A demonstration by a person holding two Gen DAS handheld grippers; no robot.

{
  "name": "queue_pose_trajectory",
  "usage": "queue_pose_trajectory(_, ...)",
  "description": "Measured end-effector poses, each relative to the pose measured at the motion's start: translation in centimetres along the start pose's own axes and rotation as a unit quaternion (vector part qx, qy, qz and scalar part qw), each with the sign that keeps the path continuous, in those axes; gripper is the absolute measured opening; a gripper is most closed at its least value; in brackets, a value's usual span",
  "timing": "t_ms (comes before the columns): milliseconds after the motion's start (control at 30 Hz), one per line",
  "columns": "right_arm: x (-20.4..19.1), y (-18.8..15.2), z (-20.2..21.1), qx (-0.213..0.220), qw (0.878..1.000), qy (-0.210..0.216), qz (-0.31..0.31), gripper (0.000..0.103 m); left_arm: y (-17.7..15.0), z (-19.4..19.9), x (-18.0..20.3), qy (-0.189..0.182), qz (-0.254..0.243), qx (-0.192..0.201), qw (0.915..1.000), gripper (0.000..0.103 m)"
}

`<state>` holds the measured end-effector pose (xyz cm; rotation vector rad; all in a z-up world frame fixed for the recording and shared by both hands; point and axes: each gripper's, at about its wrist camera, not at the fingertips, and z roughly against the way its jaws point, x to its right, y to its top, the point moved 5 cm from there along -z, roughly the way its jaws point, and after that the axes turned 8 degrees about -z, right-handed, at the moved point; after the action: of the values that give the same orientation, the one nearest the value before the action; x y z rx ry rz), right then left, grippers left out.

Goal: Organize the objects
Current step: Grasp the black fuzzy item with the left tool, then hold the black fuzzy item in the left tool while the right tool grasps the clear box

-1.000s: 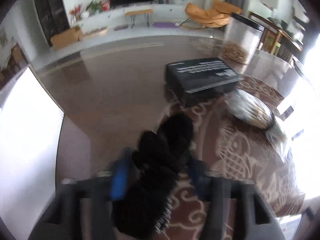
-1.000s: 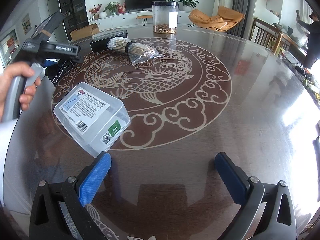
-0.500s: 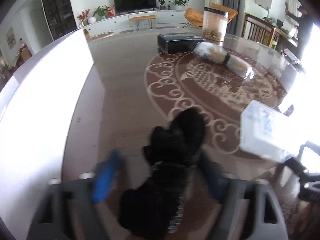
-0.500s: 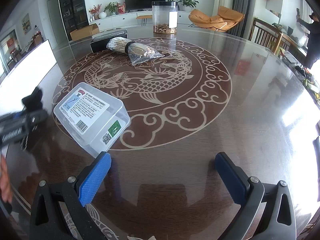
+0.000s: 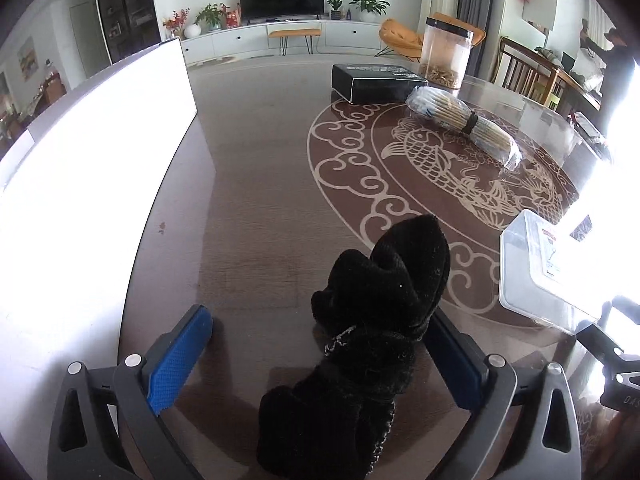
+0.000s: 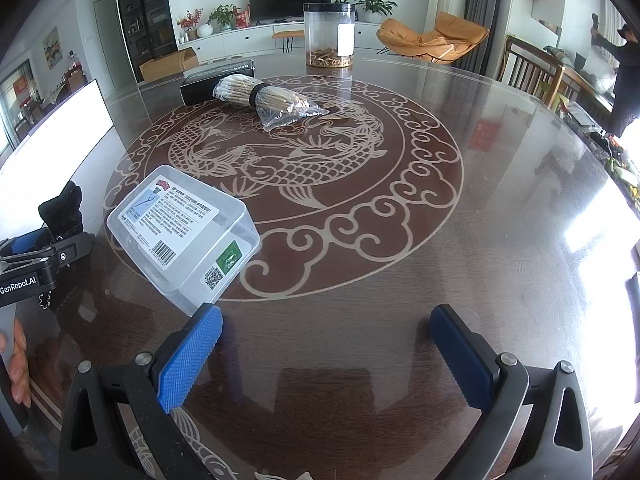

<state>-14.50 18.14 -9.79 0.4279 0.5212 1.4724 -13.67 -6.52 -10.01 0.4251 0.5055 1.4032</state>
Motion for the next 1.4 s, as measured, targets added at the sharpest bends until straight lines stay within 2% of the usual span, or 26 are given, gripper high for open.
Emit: queue_pose_trajectory(1400,0.25,0.06,0.22,0.002,1.0,0.004,-0.003,0.103,-0.08,0.14,-0.06,0.0,0.0,0.001,1.0,0.103)
